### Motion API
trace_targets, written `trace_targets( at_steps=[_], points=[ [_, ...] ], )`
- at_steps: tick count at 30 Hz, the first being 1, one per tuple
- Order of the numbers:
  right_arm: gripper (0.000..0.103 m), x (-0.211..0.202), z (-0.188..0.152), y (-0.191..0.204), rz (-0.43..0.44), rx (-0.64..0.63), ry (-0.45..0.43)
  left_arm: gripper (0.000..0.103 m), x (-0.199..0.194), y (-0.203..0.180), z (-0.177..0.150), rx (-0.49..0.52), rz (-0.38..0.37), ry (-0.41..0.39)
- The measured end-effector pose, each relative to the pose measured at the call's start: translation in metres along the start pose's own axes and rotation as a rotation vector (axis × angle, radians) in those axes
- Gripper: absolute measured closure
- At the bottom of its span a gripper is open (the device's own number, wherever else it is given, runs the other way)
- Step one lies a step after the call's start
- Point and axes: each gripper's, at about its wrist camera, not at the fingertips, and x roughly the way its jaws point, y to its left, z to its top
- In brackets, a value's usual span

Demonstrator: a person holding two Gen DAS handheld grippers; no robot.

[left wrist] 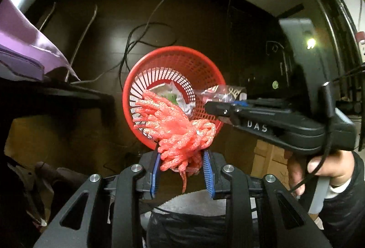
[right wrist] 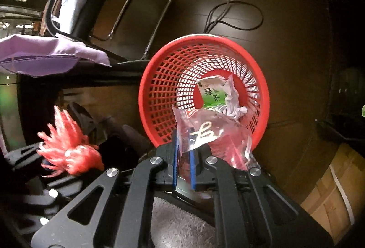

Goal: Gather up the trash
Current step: 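Carry the net and wrapper to the red basket and release both inside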

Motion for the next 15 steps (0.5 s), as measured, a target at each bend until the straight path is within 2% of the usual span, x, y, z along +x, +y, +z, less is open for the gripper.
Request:
trace_targets(
  at_steps=[9,11,13,15],
  points=[
    [0.092,0.005,0.018,0.0,-0.011,0.033,-0.007,0.071,0.043,0.002,0.005,-0.053,-0.011,0.074],
    [0.091,0.007,0.02,0.003,-0.005,0.033,0.001,0.067,0.046,0.002,0.006,-0.054,0.009,0.069],
    [0.089,0.01,0.021,0.004,-0.013,0.041,0.011,0.053,0.046,0.001,0.006,-0.042,0.049,0.05],
    [0.086,0.012,0.023,0.005,-0.029,0.044,0.009,0.05,0.046,0.0,0.008,-0.045,0.065,0.04]
  ],
)
